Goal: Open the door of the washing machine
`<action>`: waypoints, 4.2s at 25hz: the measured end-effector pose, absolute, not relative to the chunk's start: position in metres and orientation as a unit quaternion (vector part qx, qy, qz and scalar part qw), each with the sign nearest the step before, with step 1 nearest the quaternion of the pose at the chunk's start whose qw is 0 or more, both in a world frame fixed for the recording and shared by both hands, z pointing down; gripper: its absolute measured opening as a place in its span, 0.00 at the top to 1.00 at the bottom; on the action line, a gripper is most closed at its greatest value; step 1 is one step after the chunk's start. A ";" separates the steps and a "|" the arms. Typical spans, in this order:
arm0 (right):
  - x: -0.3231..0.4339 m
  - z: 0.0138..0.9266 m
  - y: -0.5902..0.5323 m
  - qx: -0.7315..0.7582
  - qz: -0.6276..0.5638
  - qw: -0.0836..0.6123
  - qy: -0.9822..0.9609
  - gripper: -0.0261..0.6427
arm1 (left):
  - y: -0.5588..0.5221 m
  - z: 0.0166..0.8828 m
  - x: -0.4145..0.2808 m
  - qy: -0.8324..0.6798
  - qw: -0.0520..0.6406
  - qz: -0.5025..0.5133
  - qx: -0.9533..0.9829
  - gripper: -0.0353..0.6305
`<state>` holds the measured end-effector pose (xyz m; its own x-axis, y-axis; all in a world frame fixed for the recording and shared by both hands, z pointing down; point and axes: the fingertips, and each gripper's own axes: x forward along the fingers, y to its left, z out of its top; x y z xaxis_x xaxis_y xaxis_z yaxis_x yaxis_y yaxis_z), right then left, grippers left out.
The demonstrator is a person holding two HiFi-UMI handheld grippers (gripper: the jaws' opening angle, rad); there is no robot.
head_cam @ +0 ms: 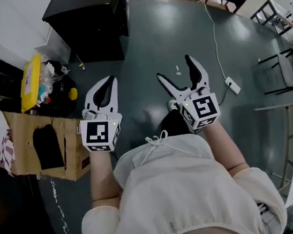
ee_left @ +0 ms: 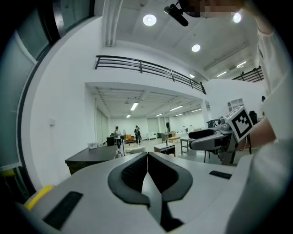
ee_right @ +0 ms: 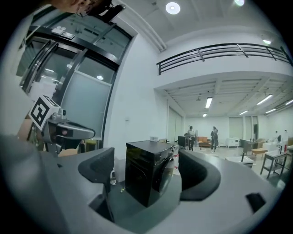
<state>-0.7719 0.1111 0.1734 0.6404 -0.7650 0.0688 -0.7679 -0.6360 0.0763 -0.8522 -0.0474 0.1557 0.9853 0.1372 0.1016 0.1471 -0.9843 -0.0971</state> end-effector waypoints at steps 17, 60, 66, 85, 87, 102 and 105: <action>-0.480 0.224 0.118 0.824 0.107 0.074 -0.551 0.33 | -0.006 0.174 -0.571 0.051 0.034 -0.084 -0.995 0.91; -0.202 0.615 -0.242 0.761 0.442 0.123 -0.458 0.59 | -0.268 0.489 -0.341 0.088 -0.119 -0.214 -0.966 0.91; -0.195 0.639 -0.253 0.760 0.455 0.127 -0.446 0.74 | -0.270 0.506 -0.355 0.112 -0.133 -0.223 -0.959 0.91; -0.193 0.648 -0.242 0.726 0.494 0.131 -0.460 0.77 | -0.241 0.513 -0.336 0.142 -0.119 -0.226 -0.956 0.91; -0.189 0.648 -0.233 0.720 0.499 0.141 -0.462 0.77 | -0.238 0.510 -0.331 0.145 -0.111 -0.226 -0.957 0.91; -0.128 0.654 -0.116 0.692 0.536 0.167 -0.453 0.83 | -0.166 0.514 -0.259 0.135 -0.113 -0.233 -0.956 0.91; -0.105 0.652 -0.090 0.687 0.538 0.170 -0.457 0.83 | -0.144 0.515 -0.231 0.134 -0.116 -0.232 -0.956 0.91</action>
